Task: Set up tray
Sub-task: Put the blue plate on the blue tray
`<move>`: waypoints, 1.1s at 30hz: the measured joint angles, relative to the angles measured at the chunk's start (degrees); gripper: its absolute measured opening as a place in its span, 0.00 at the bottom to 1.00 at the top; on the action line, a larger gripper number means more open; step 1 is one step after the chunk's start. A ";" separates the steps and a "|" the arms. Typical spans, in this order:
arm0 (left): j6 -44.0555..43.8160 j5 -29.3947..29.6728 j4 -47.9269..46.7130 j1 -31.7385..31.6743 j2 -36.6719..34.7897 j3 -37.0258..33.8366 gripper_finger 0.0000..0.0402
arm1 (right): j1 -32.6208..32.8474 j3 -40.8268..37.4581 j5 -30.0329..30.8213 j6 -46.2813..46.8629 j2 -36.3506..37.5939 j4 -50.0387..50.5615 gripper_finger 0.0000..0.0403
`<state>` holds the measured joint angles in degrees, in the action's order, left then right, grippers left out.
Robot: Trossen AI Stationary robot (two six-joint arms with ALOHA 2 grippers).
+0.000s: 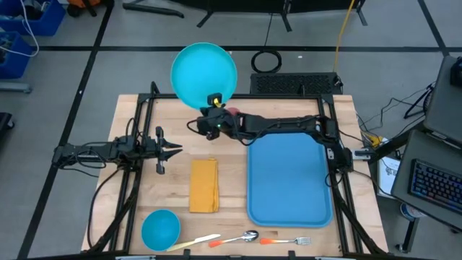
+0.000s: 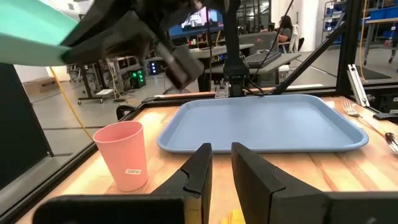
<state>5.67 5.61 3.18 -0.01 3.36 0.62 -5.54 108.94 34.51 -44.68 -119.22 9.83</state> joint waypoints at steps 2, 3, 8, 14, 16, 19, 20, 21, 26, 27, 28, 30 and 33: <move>0.00 0.00 0.00 -0.01 0.01 0.00 0.17 | 0.33 -0.57 0.19 2.02 1.57 2.60 0.00; 0.00 0.00 0.00 -0.02 0.00 -0.02 0.17 | 0.54 -1.07 0.27 2.99 2.51 4.26 0.00; 0.00 0.00 0.00 -0.02 0.01 -0.01 0.17 | 2.23 -5.10 0.23 9.33 8.23 11.90 0.00; -0.04 0.00 0.00 -0.02 0.02 -0.02 0.17 | 4.98 -14.97 0.78 18.54 16.93 16.32 0.00; -0.01 0.00 0.00 -0.02 0.00 0.00 0.17 | 6.04 -18.69 1.31 22.83 19.97 17.51 0.00; -0.03 0.00 0.01 -0.01 0.00 0.00 0.17 | 7.66 -24.36 1.32 30.06 24.44 19.78 0.00; -0.07 0.00 -0.01 0.00 0.02 0.00 0.17 | 8.26 -26.33 1.27 32.29 25.81 20.34 0.00; -0.04 0.00 -0.02 -0.02 0.00 0.00 0.17 | 8.78 -28.19 1.26 34.57 27.01 20.45 0.00; -0.07 0.00 -0.02 -0.02 0.02 -0.02 0.17 | 11.58 -35.65 1.26 45.77 31.58 21.44 0.00; -0.04 0.00 0.00 -0.02 0.00 -0.02 0.17 | 12.16 -37.07 1.25 47.91 32.10 21.77 0.00; 0.00 0.00 -0.02 -0.02 0.00 -0.02 0.17 | 12.80 -38.45 1.26 49.92 32.53 22.09 0.00; -0.01 0.00 -0.03 0.00 0.02 -0.02 0.17 | 14.27 -41.15 1.26 53.72 32.90 22.17 0.00; 0.00 0.00 -0.02 -0.01 0.02 -0.01 0.17 | 17.09 -44.46 1.14 58.64 32.83 22.64 0.00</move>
<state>5.67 5.61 3.16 -0.02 3.38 0.61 11.55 64.48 35.65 13.95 -86.39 32.47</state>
